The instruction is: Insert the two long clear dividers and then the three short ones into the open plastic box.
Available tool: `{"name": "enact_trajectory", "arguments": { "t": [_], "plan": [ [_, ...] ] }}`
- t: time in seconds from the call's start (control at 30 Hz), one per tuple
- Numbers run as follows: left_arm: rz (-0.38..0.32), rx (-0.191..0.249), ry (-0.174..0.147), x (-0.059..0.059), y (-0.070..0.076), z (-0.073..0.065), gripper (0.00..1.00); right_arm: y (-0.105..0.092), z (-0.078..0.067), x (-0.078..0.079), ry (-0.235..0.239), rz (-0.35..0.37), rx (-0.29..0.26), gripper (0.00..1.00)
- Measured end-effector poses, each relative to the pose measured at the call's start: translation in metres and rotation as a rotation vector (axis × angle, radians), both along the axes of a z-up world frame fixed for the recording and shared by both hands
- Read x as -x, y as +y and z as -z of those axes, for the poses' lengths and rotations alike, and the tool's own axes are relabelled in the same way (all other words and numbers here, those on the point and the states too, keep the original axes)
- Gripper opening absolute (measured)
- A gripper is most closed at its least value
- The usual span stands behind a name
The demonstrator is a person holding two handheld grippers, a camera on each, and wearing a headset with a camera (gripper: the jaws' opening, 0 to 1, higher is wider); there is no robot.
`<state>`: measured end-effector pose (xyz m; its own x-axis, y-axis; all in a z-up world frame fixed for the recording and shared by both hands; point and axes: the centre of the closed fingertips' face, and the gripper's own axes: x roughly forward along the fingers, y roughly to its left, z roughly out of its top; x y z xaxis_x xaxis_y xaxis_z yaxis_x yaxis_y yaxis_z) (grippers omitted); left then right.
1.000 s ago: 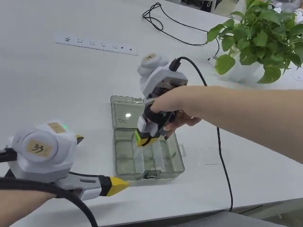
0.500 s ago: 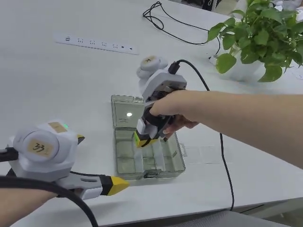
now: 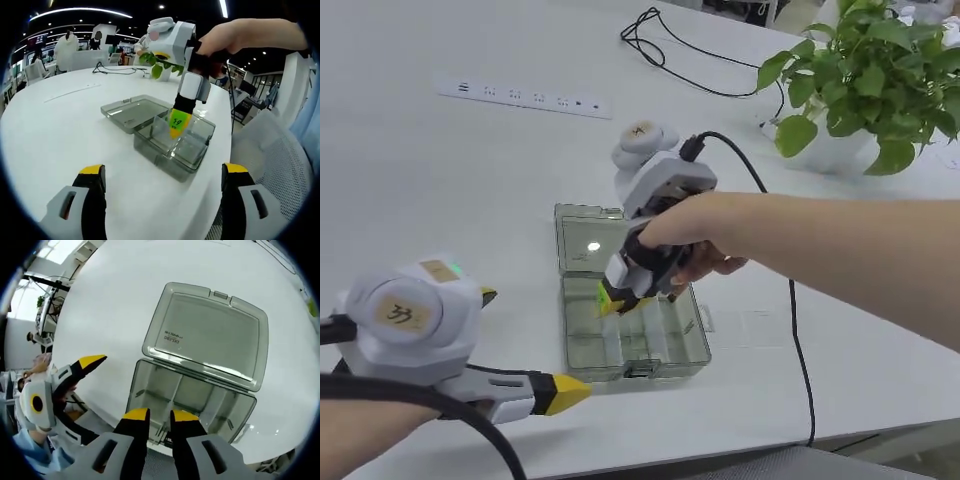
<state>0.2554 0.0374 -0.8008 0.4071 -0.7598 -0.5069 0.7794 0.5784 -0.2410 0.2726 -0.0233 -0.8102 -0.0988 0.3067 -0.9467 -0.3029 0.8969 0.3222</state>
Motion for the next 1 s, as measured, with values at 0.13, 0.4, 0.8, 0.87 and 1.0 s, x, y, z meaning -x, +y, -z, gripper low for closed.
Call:
{"name": "enact_trajectory", "arguments": {
  "t": [0.13, 0.4, 0.8, 0.87, 1.0],
  "plan": [
    [0.001, 0.002, 0.001, 0.001, -0.001, -0.001, 0.99, 0.001, 0.003, 0.003, -0.023, -0.026, -0.009, 0.31],
    [0.004, -0.001, -0.001, 0.001, -0.001, -0.002, 0.99, 0.007, 0.001, 0.001, -0.071, -0.026, -0.058, 0.54],
    [0.000, -0.005, -0.002, 0.001, 0.000, -0.004, 0.99, 0.017, -0.015, -0.006, -0.136, -0.010, -0.148, 0.65],
    [0.001, -0.008, -0.004, 0.001, 0.000, -0.004, 0.99, 0.017, -0.020, -0.008, -0.150, -0.004, -0.169, 0.66],
    [0.003, -0.014, -0.006, 0.001, 0.001, -0.006, 0.99, 0.022, -0.036, -0.012, -0.210, -0.004, -0.249, 0.66]
  ]
}}
